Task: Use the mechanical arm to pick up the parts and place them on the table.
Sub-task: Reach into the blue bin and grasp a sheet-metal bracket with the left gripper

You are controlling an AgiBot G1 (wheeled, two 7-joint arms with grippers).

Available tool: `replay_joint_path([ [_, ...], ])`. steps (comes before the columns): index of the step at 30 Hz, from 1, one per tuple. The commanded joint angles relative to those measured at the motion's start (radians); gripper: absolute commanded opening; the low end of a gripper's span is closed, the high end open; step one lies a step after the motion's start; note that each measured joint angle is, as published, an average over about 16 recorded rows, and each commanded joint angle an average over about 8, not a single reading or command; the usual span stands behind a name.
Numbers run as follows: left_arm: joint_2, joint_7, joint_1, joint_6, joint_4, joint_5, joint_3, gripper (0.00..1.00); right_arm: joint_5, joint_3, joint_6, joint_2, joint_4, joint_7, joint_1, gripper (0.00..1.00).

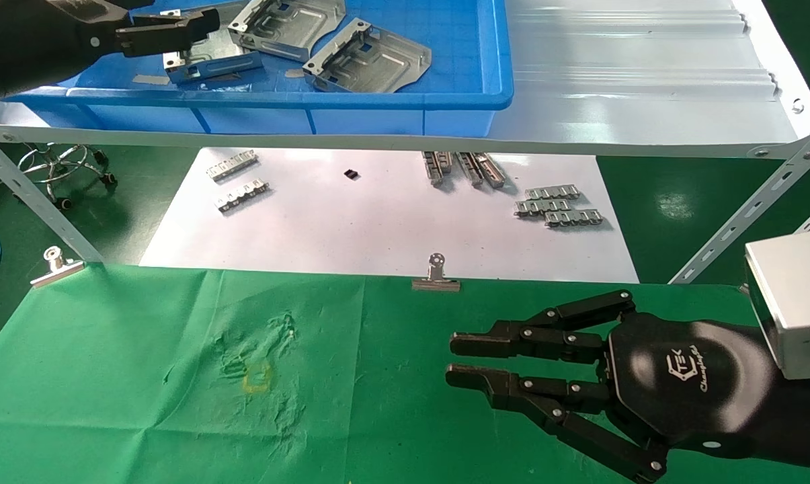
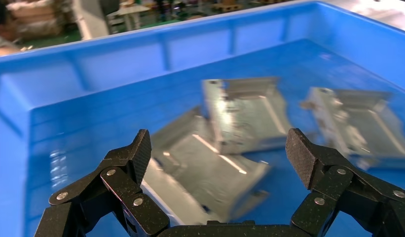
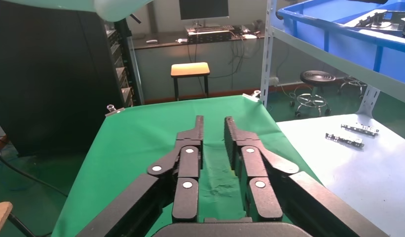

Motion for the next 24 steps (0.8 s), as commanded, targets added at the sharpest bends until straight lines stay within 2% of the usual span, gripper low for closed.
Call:
replay_joint_path([
  [1,0.015,-0.019,-0.037,-0.028,0.043,0.042,0.019,1.0,0.0,0.0,0.0,0.0,0.0,0.0,0.0,0.0],
  [4,0.032,-0.061,-0.072,-0.054,0.095,0.083,0.04,1.0,0.0,0.0,0.0,0.0,0.0,0.0,0.0,0.0],
  [5,0.037,-0.077,-0.082,-0.06,0.109,0.096,0.047,0.97,0.0,0.0,0.0,0.0,0.0,0.0,0.0,0.0],
  [7,0.046,-0.11,-0.102,-0.066,0.137,0.121,0.062,0.78,0.0,0.0,0.0,0.0,0.0,0.0,0.0,0.0],
  [12,0.065,-0.182,-0.143,-0.072,0.192,0.179,0.099,0.15,0.0,0.0,0.0,0.0,0.0,0.0,0.0,0.0],
  [13,0.07,-0.192,-0.148,-0.076,0.199,0.191,0.106,0.06,0.0,0.0,0.0,0.0,0.0,0.0,0.0,0.0],
  [14,0.074,-0.2,-0.152,-0.082,0.206,0.201,0.111,0.01,0.0,0.0,0.0,0.0,0.0,0.0,0.0,0.0],
  [24,0.108,-0.241,-0.154,-0.126,0.235,0.232,0.127,0.0,0.0,0.0,0.0,0.0,0.0,0.0,0.0,0.0],
])
